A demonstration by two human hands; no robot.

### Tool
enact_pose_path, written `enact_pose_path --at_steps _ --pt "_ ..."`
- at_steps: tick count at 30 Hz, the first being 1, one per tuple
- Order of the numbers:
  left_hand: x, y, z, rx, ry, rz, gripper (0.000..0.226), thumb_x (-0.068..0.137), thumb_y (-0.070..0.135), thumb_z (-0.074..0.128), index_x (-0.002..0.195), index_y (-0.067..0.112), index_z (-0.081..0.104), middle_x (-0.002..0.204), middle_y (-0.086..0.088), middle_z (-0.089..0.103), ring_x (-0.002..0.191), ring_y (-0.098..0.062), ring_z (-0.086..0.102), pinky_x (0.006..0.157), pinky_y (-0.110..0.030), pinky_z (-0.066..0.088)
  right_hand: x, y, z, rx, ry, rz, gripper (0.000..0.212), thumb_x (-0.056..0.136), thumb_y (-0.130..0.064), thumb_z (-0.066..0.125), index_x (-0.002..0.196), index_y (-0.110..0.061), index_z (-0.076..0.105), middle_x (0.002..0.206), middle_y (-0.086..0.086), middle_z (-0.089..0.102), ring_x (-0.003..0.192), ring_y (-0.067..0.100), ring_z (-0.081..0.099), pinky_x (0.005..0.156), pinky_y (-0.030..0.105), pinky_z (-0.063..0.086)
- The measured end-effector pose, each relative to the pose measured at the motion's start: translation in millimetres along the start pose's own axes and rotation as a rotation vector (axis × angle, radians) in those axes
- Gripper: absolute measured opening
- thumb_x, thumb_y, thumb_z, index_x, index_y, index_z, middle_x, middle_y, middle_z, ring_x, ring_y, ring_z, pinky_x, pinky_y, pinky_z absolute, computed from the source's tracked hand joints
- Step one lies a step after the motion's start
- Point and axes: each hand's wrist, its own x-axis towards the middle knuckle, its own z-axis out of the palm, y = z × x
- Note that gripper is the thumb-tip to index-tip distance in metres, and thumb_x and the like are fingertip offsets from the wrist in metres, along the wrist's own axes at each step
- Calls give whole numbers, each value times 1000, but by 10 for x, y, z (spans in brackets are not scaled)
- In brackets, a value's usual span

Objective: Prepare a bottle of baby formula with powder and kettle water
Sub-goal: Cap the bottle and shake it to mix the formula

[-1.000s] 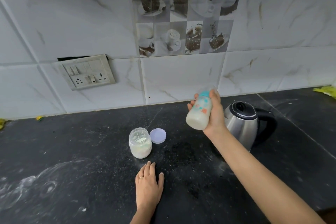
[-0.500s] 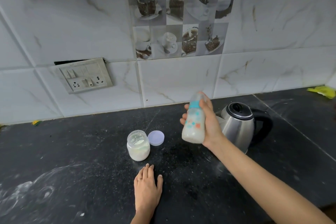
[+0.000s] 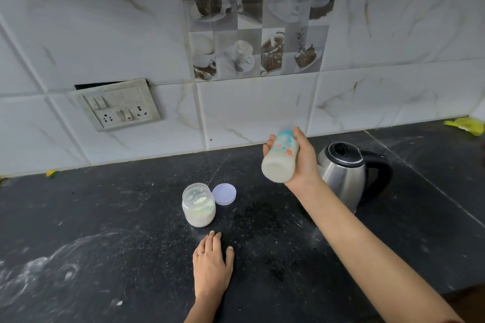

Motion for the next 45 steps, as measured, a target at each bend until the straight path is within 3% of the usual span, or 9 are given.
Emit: enact_pose_path --at_steps 5,11,20,24,27,32,35,38,45 --pt "0 10 6 -8 -8 -9 43 82 33 69 118 9 64 124 -7 63 117 -27 57 96 -42 46 25 41 -17 151 141 108 32 100 -30 51 123 -8 51 96 20 64 84 34 63 60 43 60" --pt "-2 16 -4 -13 -15 -26 44 87 36 62 123 10 61 130 -7 59 123 -26 52 100 -41 41 60 83 -97 192 281 166 39 99 -28 56 133 -10 49 110 19 61 93 36 60 64 46 52" --pt "-11 40 -30 -19 -17 -30 46 88 36 61 126 10 59 133 -7 57 126 -26 49 103 -40 38 34 -5 13 -134 120 -101 49 96 -29 60 140 -18 42 112 5 59 100 28 62 69 44 57" --pt "-2 45 -35 -25 -19 -31 45 88 36 60 126 11 59 133 -6 57 126 -25 49 103 -40 39 -44 -63 95 -209 5 -269 47 98 -19 57 138 -32 36 103 1 58 72 23 70 76 44 57" --pt "3 50 -34 -9 -9 -20 45 86 38 55 120 10 63 127 -7 62 119 -27 55 97 -42 44 -111 -88 140 -299 -69 -345 45 100 -19 54 134 -37 33 104 1 55 70 24 65 79 44 55" --pt "2 34 -19 15 15 -19 58 86 48 35 121 10 62 128 -7 61 120 -26 54 98 -42 44 37 -178 87 -122 90 -181 51 97 -32 58 142 -19 37 110 8 60 86 29 66 75 50 57" --pt "3 37 -7 19 1 -23 61 85 49 31 122 10 61 128 -7 60 121 -26 53 99 -42 43 76 -194 16 13 191 -63 42 97 -36 57 130 -14 44 118 13 59 99 33 61 78 57 51" --pt "-3 43 -16 26 1 -25 62 85 49 30 121 10 62 128 -7 61 120 -26 54 97 -42 44 36 -148 -60 -108 126 16 30 96 -35 59 115 -13 50 110 13 60 105 33 62 92 58 48" --pt "-4 51 -33 24 -26 -30 54 86 45 40 123 10 61 130 -7 60 122 -27 53 99 -42 43 155 -230 -55 -135 119 -157 56 91 -30 66 140 -16 41 121 10 60 103 29 65 80 55 56"
